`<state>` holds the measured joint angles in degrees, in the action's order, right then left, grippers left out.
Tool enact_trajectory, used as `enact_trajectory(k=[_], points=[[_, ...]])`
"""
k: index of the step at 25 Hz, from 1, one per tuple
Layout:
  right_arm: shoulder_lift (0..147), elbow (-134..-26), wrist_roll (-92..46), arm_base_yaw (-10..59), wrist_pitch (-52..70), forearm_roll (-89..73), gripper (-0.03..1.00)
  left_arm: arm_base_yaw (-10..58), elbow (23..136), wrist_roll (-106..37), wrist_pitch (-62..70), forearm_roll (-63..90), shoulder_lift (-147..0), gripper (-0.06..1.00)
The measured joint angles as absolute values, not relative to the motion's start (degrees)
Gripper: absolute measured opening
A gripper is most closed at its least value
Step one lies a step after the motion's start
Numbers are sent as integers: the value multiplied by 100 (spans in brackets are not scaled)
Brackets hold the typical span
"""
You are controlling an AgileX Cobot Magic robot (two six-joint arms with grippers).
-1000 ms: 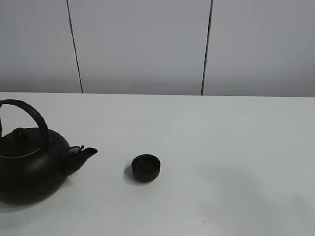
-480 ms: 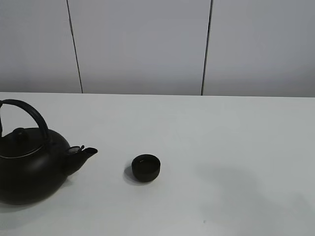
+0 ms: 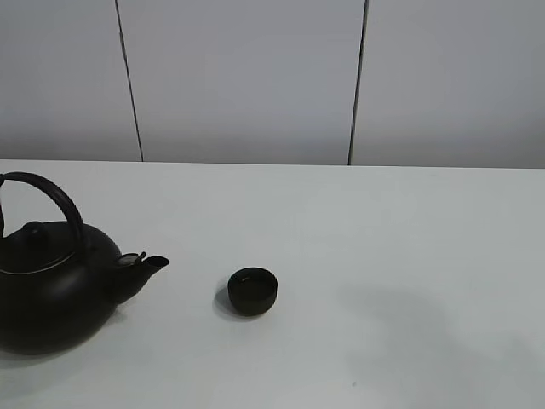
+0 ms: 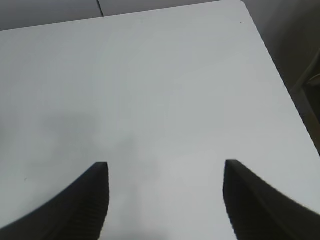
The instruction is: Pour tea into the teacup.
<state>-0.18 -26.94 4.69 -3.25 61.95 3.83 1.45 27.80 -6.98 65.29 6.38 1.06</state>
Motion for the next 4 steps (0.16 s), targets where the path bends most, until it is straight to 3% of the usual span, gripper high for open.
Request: enact_trajectory(k=[4], points=[[-18, -2694, 469, -325, 6195, 383, 45, 145, 2780, -698, 6510, 632, 106, 31]])
